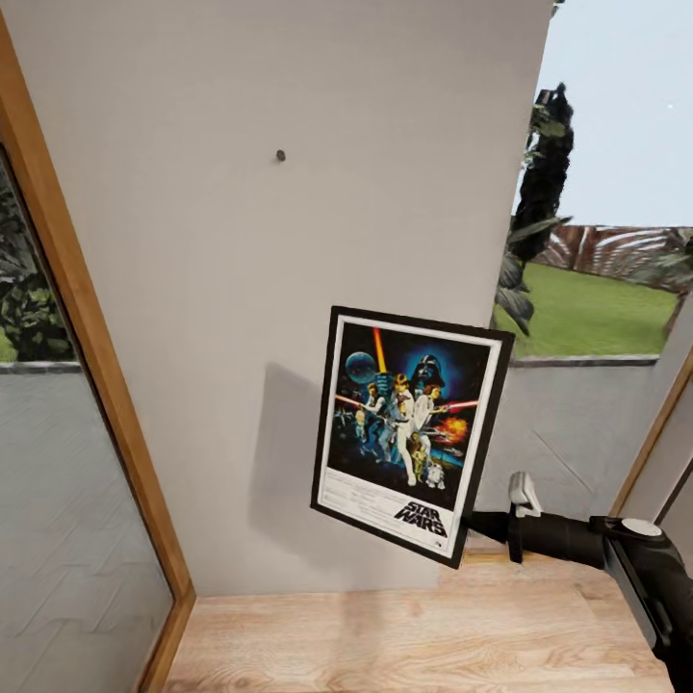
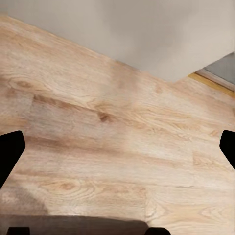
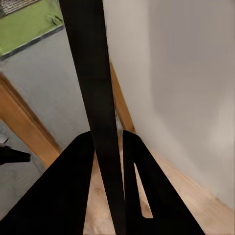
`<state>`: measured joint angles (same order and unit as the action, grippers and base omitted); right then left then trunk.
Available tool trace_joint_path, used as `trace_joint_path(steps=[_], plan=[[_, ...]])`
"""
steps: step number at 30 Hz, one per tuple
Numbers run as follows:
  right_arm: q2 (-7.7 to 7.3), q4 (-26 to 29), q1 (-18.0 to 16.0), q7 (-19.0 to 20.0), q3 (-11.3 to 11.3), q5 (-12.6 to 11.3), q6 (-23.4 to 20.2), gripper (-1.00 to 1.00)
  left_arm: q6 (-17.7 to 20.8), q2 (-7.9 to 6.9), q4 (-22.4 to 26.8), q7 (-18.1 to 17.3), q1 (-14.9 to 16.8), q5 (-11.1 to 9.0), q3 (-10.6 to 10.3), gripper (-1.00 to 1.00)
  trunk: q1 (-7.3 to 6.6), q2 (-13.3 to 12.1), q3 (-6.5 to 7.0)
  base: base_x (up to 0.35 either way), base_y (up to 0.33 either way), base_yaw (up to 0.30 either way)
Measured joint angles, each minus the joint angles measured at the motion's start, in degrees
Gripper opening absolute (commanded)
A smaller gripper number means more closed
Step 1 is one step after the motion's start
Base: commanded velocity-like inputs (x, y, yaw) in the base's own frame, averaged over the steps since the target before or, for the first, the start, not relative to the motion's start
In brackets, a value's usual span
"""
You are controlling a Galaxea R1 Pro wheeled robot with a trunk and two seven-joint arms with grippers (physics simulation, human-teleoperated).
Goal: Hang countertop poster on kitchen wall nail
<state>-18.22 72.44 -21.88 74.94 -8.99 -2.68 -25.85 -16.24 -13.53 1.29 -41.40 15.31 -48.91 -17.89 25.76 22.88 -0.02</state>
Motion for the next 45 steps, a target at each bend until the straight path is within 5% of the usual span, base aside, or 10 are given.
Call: trace_joint_path(steps=[6, 11, 17, 19, 20, 22, 27, 31, 37, 45], plan=[[2.14, 3.87, -4.72, 0.05, 3.11, 0.01, -7.14, -1.0, -0.04, 0.01, -0.01, 0.0, -0.1, 0.0, 0.0, 1.0, 0.0, 0.0, 0.01, 0.0, 0.0, 0.0], [2.6, 4.65, -10.41, 0.07, 7.72, 0.07, -12.94, -1.0, -0.07, 0.0, -0.01, 0.0, -0.12, 0.0, -0.04, 1.0, 0.0, 0.0, 0.01, 0.0, 0.0, 0.0], [3.05, 4.85, -18.16, 0.19, 10.25, 0.09, -19.55, -1.0, -0.09, 0.0, 0.06, 0.0, -0.31, 0.0, -0.08, 1.0, 0.0, 0.0, 0.01, 0.0, 0.0, 0.0], [3.18, 4.89, -21.76, 0.23, 12.08, 0.05, -21.96, -1.0, -0.09, 0.0, 0.07, 0.0, -0.35, 0.0, -0.08, 1.0, 0.0, 0.0, 0.01, 0.0, 0.0, 0.0], [3.37, 4.83, -26.88, 0.27, 14.9, 0.22, -25.47, -1.0, -0.09, 0.01, 0.07, -0.01, -0.37, 0.0, -0.07, 1.0, 0.01, -0.04, 0.01, 0.0, 0.0, 0.0], [3.62, 4.84, -30.56, 0.28, 15.76, -0.06, -27.44, -1.0, -0.11, 0.0, 0.11, -0.01, -0.38, 0.0, -0.03, 1.0, 0.0, 0.0, 0.01, 0.0, 0.0, 0.0], [8.37, -0.48, -44.67, 0.31, 21.39, -0.09, -30.82, -1.0, -0.17, 0.01, 0.15, -0.07, -0.38, 0.0, -0.05, 1.0, 0.01, -0.01, 0.02, 0.0, 0.0, 0.0], [10.77, -7.7, -52.0, 0.26, 22.62, 0.17, -30.98, -1.0, -0.18, -0.01, 0.17, -0.14, -0.39, 0.0, -0.02, 1.0, 0.0, 0.0, 0.01, 0.0, 0.0, 0.0], [13.02, -14.28, -56.45, 0.1, 22.83, 0.28, -30.94, -1.0, -0.2, -0.08, 0.17, -0.17, -0.39, 0.04, -0.01, 1.0, 0.0, 0.0, 0.0, 0.0, 0.0, 0.0], [13.34, -15.12, -57.08, 0.07, 22.85, 0.27, -30.79, -1.0, -0.24, -0.09, 0.17, -0.37, -0.39, 0.03, 0.0, 1.0, 0.0, 0.0, 0.0, 0.0, 0.0, 0.0]])
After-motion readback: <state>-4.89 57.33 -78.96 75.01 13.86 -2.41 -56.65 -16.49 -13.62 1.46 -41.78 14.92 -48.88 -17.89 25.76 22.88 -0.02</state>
